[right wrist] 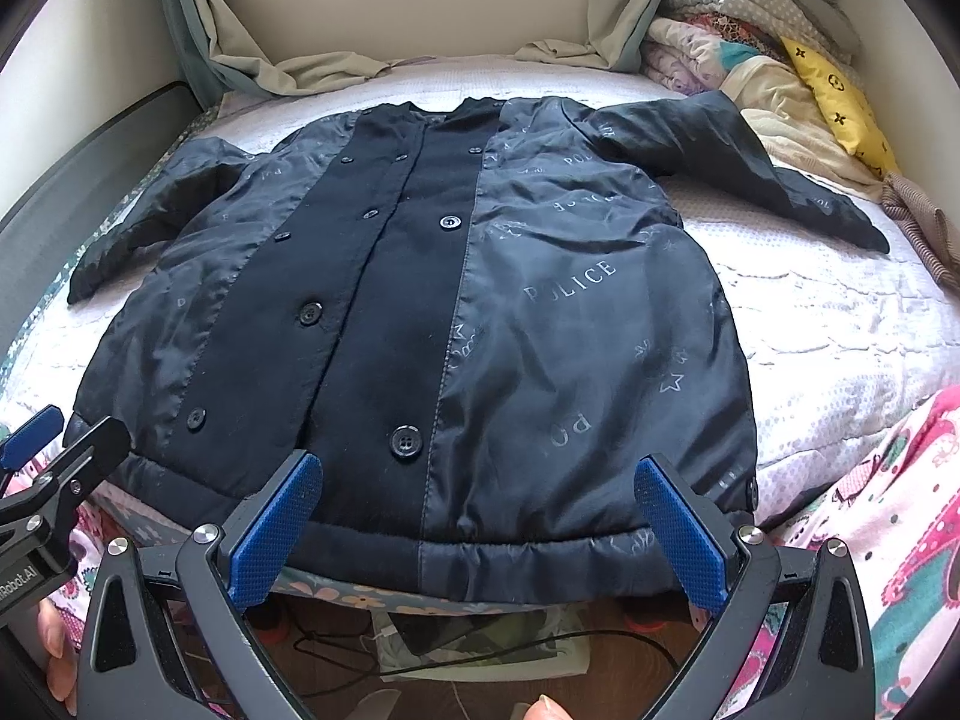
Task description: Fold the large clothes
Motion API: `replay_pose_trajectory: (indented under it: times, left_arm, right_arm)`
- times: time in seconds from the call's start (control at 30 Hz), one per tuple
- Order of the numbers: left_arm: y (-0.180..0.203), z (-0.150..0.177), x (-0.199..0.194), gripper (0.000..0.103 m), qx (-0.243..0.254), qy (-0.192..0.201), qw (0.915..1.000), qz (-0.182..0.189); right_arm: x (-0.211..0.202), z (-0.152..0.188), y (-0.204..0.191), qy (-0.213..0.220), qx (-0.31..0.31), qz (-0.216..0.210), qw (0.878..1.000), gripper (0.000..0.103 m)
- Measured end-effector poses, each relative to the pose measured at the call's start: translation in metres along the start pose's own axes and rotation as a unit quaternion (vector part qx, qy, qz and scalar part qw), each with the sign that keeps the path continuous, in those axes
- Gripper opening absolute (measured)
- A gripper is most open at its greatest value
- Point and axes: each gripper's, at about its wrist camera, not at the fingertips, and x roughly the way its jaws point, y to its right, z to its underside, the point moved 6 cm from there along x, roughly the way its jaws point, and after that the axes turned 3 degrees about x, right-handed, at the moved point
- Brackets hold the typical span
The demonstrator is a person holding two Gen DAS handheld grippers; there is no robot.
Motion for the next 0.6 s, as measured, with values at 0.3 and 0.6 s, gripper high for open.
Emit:
replay_pose_trajectory:
  times: [0.3, 0.6]
  left_arm:
    - [-0.028, -0.065, 0.012, 0.103, -0.003, -0.005, 0.9998, -0.02]
    - [-0.071, -0.16, 0.036, 0.103, -0.001, 0.015, 0.9984, -0.054]
  right_arm:
    - [0.02, -0.065, 0.025, -0.035, 0.028, -0.037, 0.998, 0.103]
    - [0.066, -0.175, 0.087, -0.069, 0.091, -0.037, 0.993, 0.103]
